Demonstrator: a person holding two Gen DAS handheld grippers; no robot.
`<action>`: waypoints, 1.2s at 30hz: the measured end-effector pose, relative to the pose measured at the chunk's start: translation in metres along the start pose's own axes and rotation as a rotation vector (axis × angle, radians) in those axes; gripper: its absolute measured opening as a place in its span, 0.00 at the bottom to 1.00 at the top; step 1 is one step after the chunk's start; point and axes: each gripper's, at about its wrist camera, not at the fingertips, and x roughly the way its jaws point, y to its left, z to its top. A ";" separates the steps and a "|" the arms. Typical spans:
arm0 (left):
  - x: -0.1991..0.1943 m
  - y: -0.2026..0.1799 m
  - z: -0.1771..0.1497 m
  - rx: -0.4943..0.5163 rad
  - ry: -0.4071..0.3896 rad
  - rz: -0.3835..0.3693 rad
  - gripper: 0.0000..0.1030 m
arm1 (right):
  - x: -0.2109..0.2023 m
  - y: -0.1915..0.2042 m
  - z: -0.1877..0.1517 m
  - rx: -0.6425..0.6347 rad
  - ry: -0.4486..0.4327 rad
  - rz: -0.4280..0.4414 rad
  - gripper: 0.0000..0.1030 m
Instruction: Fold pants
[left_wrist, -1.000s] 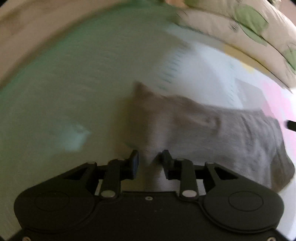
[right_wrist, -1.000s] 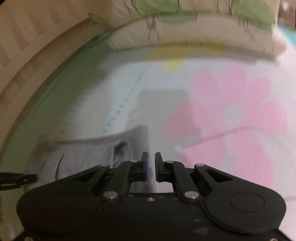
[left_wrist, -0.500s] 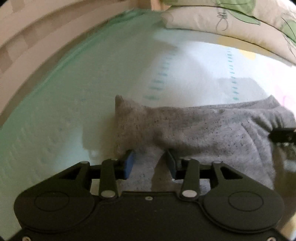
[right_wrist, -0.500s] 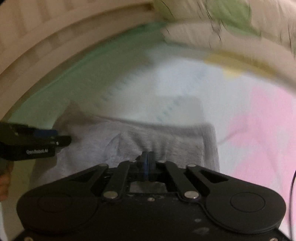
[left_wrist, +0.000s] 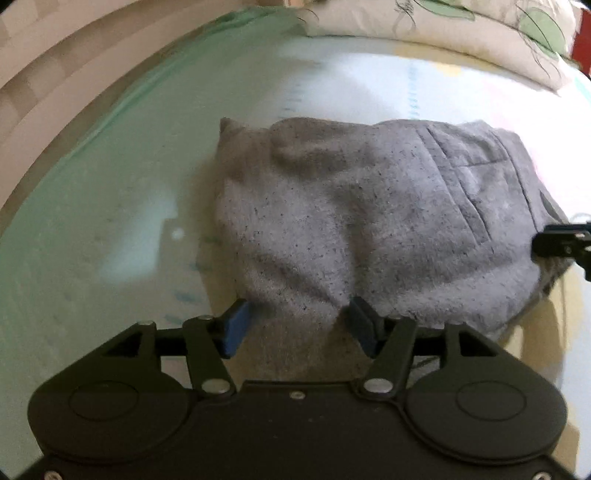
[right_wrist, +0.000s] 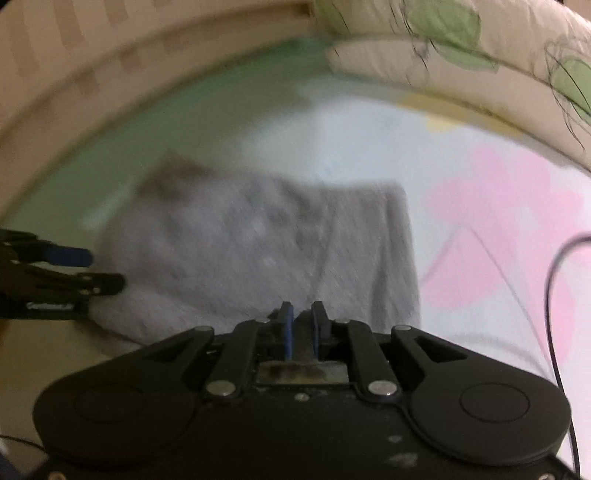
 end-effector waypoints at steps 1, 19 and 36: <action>-0.002 -0.003 0.003 0.020 -0.001 0.015 0.64 | -0.004 -0.001 -0.001 0.020 -0.005 -0.002 0.13; -0.122 0.013 0.022 -0.099 -0.112 0.097 0.63 | -0.130 0.035 0.008 0.143 -0.132 -0.064 0.25; -0.155 -0.013 -0.005 -0.157 -0.156 0.095 0.65 | -0.151 0.055 -0.026 0.202 -0.117 -0.051 0.25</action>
